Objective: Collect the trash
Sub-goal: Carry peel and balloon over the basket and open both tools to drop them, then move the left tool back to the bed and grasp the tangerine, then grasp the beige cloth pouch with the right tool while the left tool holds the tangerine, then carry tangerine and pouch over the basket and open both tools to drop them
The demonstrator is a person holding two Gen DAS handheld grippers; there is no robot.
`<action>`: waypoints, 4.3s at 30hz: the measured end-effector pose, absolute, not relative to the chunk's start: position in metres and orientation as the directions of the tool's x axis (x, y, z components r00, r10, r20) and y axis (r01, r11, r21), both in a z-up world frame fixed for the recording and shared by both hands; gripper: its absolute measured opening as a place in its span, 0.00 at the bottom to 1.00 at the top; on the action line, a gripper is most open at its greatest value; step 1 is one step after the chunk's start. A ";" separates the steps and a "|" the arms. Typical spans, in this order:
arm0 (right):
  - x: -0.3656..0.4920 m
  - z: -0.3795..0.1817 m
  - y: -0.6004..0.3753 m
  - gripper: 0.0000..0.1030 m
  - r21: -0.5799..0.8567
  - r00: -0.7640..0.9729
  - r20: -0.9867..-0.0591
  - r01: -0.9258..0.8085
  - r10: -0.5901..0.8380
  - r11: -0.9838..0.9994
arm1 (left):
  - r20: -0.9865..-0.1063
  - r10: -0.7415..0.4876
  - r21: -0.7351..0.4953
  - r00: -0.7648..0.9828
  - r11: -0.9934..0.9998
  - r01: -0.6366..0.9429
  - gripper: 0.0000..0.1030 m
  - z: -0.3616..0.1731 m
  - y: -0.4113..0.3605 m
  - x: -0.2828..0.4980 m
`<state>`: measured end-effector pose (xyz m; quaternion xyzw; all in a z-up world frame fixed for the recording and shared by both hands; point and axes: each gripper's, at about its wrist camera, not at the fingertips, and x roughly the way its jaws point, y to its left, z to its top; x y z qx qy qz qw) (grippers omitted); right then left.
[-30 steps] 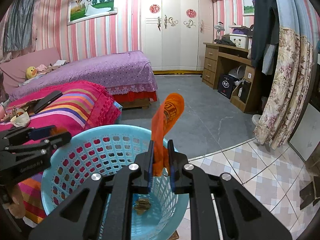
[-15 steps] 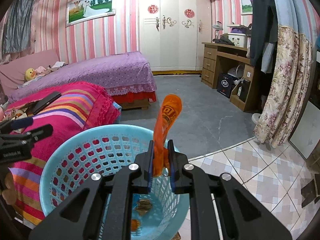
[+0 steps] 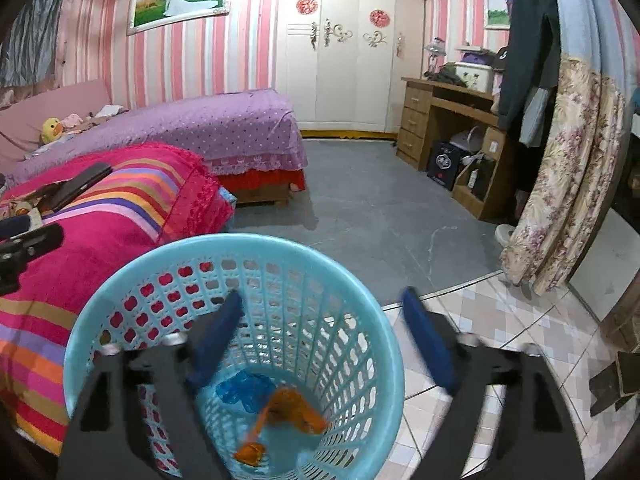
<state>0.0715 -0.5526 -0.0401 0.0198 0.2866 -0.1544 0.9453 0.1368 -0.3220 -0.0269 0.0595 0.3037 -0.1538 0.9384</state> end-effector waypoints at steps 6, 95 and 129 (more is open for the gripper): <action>0.077 -0.033 -0.534 0.93 -0.062 0.798 -0.534 0.290 -0.277 0.955 | -0.585 -0.231 0.018 0.778 0.955 0.298 0.94 -0.019 -0.295 0.139; 0.216 -0.048 -0.187 0.22 0.055 0.696 -0.664 -0.319 0.273 0.946 | -0.644 0.095 0.061 0.759 0.995 -0.073 0.26 -0.043 0.030 0.197; 0.127 0.002 -0.385 0.21 0.059 0.857 -0.500 -0.108 0.123 0.992 | -0.539 0.027 0.068 0.842 0.998 0.012 0.26 -0.008 -0.111 0.156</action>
